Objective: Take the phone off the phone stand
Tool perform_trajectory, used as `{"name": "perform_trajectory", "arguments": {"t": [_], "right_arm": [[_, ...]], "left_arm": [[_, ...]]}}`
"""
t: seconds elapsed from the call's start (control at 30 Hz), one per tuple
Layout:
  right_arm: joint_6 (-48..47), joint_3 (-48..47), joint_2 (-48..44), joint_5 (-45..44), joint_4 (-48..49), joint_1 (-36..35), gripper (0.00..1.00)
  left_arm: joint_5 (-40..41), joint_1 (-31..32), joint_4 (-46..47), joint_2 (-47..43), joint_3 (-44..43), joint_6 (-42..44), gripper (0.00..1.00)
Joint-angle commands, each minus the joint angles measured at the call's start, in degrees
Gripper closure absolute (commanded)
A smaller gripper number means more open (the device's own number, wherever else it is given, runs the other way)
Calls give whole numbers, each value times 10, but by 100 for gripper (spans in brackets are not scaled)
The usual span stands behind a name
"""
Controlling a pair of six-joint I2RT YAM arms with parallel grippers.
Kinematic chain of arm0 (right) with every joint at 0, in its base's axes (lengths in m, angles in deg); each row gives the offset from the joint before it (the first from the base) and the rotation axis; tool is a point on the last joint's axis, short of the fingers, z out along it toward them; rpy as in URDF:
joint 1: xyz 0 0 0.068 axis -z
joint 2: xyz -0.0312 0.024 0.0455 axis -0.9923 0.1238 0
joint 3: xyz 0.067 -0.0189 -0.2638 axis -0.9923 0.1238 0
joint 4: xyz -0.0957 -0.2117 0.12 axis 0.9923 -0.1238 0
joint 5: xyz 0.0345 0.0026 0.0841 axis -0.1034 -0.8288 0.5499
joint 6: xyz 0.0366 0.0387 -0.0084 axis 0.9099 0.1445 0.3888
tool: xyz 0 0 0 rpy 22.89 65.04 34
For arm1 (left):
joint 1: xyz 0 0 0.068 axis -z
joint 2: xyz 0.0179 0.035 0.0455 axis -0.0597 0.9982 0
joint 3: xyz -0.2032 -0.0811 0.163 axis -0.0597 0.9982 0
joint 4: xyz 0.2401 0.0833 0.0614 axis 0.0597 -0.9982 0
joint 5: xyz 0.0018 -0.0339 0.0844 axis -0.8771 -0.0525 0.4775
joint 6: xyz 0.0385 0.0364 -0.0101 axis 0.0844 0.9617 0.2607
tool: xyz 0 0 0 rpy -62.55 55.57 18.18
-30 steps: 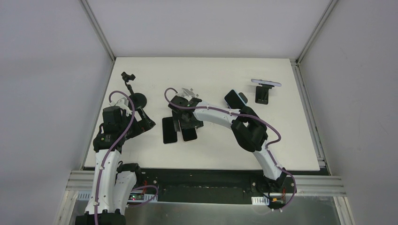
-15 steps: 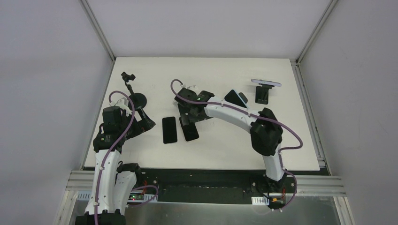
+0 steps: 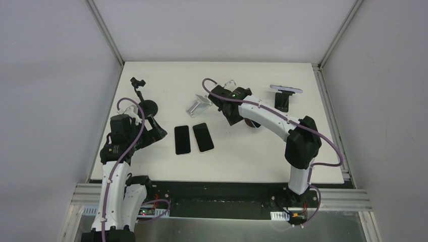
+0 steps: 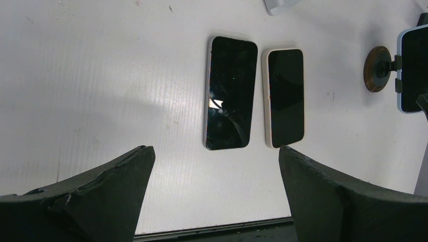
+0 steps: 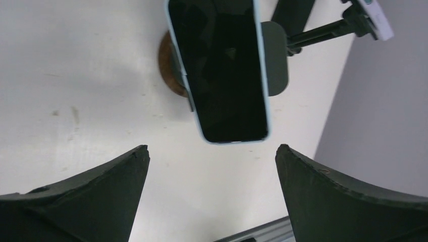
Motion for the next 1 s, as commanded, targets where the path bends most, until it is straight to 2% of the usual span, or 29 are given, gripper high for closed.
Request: {"name": "perform_trajectory", "arguments": {"t": [0.0, 0.33, 0.7, 0.97], "right_arm": [[-59, 16, 9, -108, -45, 6, 1], [-66, 56, 34, -141, -40, 19, 1], [-92, 135, 24, -121, 60, 27, 1], [-118, 157, 31, -122, 98, 37, 1]], "left_arm": [[-3, 4, -1, -6, -12, -5, 0], [-4, 4, -1, -7, -13, -4, 0], [-3, 4, -1, -8, -13, -4, 0], [-2, 4, -1, -7, -13, -4, 0]]}}
